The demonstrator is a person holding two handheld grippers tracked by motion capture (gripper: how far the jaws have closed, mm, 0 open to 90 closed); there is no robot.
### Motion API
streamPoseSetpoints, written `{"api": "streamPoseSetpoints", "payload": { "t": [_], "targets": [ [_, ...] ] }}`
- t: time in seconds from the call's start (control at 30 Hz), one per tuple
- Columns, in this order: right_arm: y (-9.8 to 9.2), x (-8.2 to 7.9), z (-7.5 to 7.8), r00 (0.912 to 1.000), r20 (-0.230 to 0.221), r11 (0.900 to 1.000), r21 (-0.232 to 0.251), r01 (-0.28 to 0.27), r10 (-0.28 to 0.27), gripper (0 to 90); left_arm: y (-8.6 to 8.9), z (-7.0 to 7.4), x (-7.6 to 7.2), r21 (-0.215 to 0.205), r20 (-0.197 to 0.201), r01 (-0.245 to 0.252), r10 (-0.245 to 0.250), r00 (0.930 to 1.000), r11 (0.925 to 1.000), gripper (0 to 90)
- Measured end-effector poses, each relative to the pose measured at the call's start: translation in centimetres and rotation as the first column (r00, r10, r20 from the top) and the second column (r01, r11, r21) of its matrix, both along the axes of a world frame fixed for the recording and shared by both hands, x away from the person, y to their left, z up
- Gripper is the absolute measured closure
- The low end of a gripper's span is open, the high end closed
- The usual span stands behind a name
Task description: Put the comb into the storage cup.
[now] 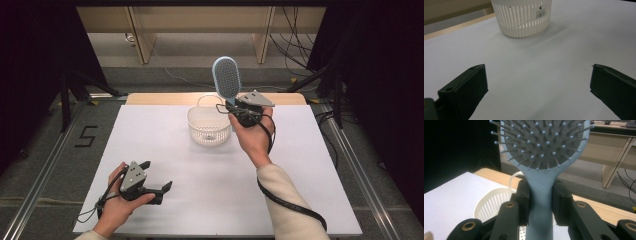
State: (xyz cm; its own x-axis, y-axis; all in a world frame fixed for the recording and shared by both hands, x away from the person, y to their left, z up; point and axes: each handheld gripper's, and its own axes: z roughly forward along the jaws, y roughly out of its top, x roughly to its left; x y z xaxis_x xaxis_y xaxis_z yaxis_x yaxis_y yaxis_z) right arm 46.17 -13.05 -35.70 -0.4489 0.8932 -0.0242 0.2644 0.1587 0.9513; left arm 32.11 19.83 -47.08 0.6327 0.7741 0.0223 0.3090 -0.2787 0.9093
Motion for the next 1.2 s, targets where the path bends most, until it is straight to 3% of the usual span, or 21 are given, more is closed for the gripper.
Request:
{"api": "streamPoseSetpoints", "payload": {
  "t": [1.2],
  "targets": [
    [0.47,0.83,0.26,1.0000,0.001,1.000,-0.003,0.003,-0.003,70.6,-0.02,0.02,-0.01,0.001,0.001,0.004,-0.004,1.0000,1.0000,0.6]
  ]
}}
